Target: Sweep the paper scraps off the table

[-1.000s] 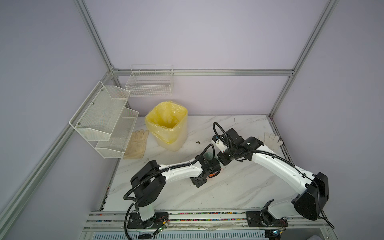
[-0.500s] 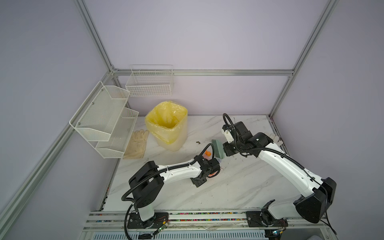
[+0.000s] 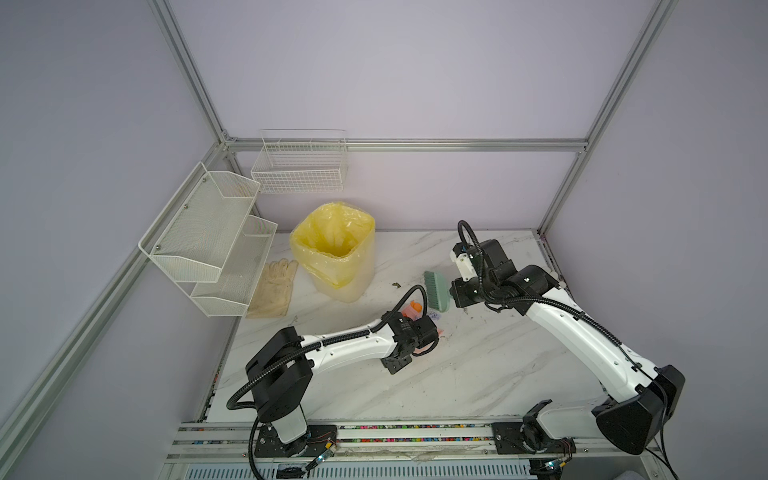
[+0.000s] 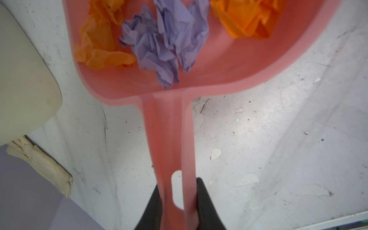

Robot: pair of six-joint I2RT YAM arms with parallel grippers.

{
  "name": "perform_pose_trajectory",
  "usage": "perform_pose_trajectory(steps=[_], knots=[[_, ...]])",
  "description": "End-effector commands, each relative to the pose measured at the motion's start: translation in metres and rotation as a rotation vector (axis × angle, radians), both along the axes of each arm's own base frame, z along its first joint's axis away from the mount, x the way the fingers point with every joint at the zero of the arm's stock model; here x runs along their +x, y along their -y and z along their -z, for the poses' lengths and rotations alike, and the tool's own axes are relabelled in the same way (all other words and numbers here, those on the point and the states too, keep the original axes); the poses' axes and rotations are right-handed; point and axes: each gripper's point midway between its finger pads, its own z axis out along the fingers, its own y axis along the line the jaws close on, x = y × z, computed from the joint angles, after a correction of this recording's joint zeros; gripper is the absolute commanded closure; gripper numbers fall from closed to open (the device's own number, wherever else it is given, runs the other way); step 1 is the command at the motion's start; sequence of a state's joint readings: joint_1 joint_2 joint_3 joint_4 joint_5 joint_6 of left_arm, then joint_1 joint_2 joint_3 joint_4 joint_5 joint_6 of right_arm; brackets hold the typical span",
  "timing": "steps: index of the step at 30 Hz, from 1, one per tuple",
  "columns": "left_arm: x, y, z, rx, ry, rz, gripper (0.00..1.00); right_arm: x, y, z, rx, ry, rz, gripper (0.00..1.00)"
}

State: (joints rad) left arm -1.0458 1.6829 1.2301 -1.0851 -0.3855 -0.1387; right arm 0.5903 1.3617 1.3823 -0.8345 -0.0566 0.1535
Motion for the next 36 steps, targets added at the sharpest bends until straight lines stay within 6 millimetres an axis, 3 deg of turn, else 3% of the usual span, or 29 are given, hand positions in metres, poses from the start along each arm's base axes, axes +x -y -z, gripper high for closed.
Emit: perform_pose_trajectory(steps=[1,5,7,9,11,14,16,18,22,31,36], knots=[[0.001,-0.004,-0.018,-0.013,0.048,-0.019,0.97,0.001,0.003,0.012,-0.002,-0.017,0.021,1.00],[-0.002,-0.005,-0.032,-0.026,0.060,-0.021,0.97,0.008,0.025,0.048,-0.140,-0.069,0.126,1.00],[-0.002,-0.006,-0.040,-0.037,0.069,-0.025,0.97,0.004,0.018,0.054,-0.116,-0.091,0.084,1.00],[-0.002,-0.006,-0.050,-0.048,0.079,-0.032,0.97,0.003,0.009,0.047,-0.044,-0.077,0.062,1.00],[-0.003,-0.007,-0.059,-0.056,0.089,-0.036,0.97,0.008,0.017,0.044,-0.063,-0.047,0.110,1.00],[-0.002,-0.007,-0.070,-0.069,0.103,-0.042,0.97,0.009,0.037,0.072,-0.197,-0.092,0.173,1.00],[-0.001,-0.008,-0.077,-0.072,0.111,-0.043,0.97,0.003,0.031,0.084,-0.185,-0.142,0.138,1.00],[0.000,-0.009,-0.085,-0.070,0.122,-0.041,0.97,0.001,0.021,0.077,-0.107,-0.119,0.112,1.00],[0.002,-0.012,-0.100,-0.060,0.145,-0.044,0.96,0.003,0.020,0.051,-0.042,-0.041,0.129,1.00],[0.025,-0.017,-0.147,-0.028,0.302,-0.048,0.93,-0.002,0.020,0.064,-0.053,-0.066,0.106,1.00],[0.037,-0.008,-0.170,-0.037,0.350,-0.033,0.93,-0.004,0.024,0.067,-0.074,-0.057,0.101,1.00]])
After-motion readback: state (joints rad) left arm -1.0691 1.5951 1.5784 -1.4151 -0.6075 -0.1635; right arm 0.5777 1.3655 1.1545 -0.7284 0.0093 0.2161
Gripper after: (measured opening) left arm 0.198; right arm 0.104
